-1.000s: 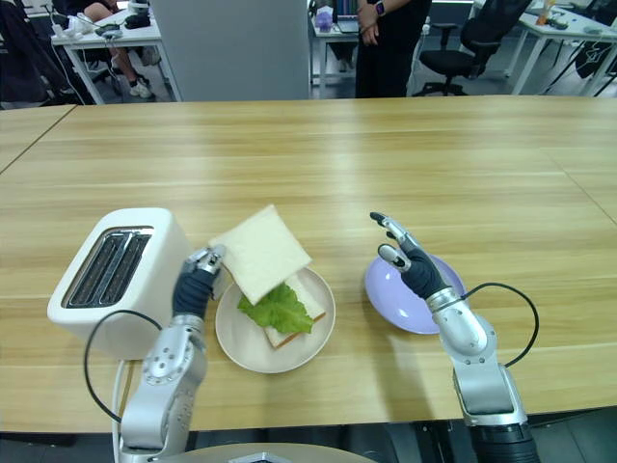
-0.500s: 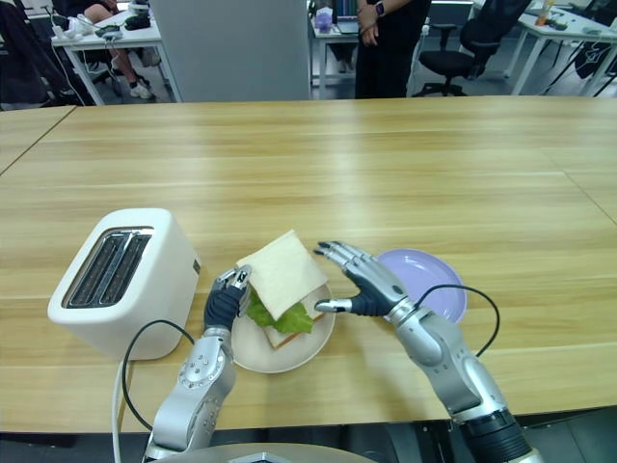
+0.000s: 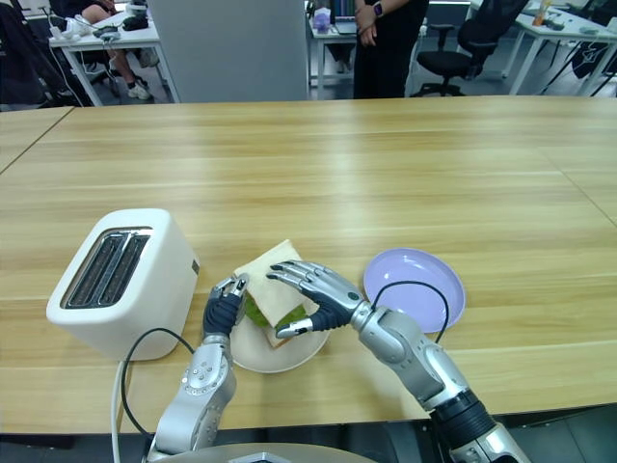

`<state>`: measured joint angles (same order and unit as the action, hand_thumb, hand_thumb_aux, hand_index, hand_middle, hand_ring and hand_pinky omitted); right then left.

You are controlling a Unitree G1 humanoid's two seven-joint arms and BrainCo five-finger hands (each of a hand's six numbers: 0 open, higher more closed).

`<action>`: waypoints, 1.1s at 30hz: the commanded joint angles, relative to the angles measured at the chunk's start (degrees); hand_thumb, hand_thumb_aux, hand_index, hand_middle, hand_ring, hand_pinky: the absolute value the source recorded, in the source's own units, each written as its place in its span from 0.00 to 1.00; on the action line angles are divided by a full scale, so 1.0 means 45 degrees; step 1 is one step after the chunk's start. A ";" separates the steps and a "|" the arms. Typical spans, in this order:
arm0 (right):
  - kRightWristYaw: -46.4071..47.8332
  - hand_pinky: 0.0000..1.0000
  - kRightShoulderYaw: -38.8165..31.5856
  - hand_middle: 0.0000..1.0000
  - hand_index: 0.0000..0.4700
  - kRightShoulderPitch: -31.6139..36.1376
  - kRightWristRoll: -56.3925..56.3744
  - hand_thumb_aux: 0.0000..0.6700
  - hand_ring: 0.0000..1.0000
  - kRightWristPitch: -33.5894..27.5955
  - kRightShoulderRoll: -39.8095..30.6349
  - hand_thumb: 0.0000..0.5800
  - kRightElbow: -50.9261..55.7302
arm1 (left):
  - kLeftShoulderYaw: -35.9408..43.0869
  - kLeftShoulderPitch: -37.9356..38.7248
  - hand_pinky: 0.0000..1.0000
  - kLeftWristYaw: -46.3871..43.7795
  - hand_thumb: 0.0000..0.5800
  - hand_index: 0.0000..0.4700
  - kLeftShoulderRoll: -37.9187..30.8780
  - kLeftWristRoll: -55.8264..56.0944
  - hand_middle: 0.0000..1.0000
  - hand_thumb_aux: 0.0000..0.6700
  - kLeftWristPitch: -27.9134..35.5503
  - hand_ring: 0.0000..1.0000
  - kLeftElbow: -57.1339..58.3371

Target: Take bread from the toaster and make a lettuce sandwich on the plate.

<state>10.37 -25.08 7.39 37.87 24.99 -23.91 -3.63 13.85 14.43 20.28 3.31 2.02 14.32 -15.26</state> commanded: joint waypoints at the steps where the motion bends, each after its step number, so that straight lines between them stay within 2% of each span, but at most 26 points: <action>1: 0.0426 0.00 -0.0599 0.00 0.00 0.0279 0.0323 0.00 0.00 0.0244 -0.0003 0.00 0.0694 | 0.0227 0.0281 1.00 0.0119 1.00 0.98 0.0885 -0.0189 1.00 1.00 0.0207 1.00 0.0425; 14: 0.2139 0.00 -0.2238 0.00 0.00 0.1271 0.0462 0.00 0.00 0.1165 -0.0338 0.00 0.4044 | -0.0113 0.0378 1.00 0.0142 1.00 0.98 0.1016 0.0023 1.00 1.00 -0.0199 1.00 0.2484; 23: 0.3148 0.00 -0.2346 0.00 0.00 0.1920 -0.0347 0.00 0.00 0.0814 0.0151 0.00 0.5498 | -0.0033 0.0263 1.00 0.0549 1.00 0.98 0.0870 -0.0634 1.00 1.00 -0.0462 1.00 0.2600; 24: 0.3180 0.00 -0.2337 0.00 0.00 0.1905 -0.0413 0.00 0.00 0.0799 0.0147 0.00 0.5476 | 0.0016 0.0246 1.00 0.0662 0.96 0.78 0.0797 -0.0847 1.00 0.79 -0.0422 1.00 0.2411; 25: 0.3216 0.00 -0.2341 0.00 0.00 0.1881 -0.0452 0.00 0.00 0.0793 0.0131 0.00 0.5436 | 0.0111 0.0225 1.00 0.0833 0.71 0.45 0.0672 -0.1223 1.00 0.46 -0.0343 1.00 0.2160; 26: 0.3239 0.00 -0.2353 0.00 0.00 0.1832 -0.0478 0.00 0.00 0.0801 0.0096 0.00 0.5381 | 0.0261 0.0181 1.00 0.1063 0.21 0.11 0.0491 -0.1798 1.00 0.11 -0.0197 1.00 0.1813; 27: 0.3267 0.00 -0.2379 0.00 0.00 0.1768 -0.0481 0.00 0.00 0.0812 0.0053 0.00 0.5331 | 0.0411 0.0112 1.00 0.1217 0.00 0.00 0.0314 -0.2322 1.00 0.00 -0.0074 1.00 0.1488; 30: 0.3312 0.00 -0.2525 0.00 0.00 0.1560 -0.0391 0.00 0.00 0.0893 -0.0085 0.00 0.5327 | 0.0947 -0.0180 1.00 0.1898 0.00 0.00 -0.0288 -0.4806 1.00 0.00 0.0718 1.00 0.0443; 33: 0.3360 0.00 -0.2671 0.00 0.00 0.1353 -0.0265 0.00 0.00 0.1012 -0.0210 0.00 0.5306 | 0.1575 -0.0667 1.00 0.2652 0.00 0.00 -0.1093 -0.8826 1.00 0.00 0.2229 1.00 -0.0769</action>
<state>21.36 -33.22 16.60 33.72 31.46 -22.88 15.22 19.39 14.52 29.30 -0.66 -26.23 21.97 -10.82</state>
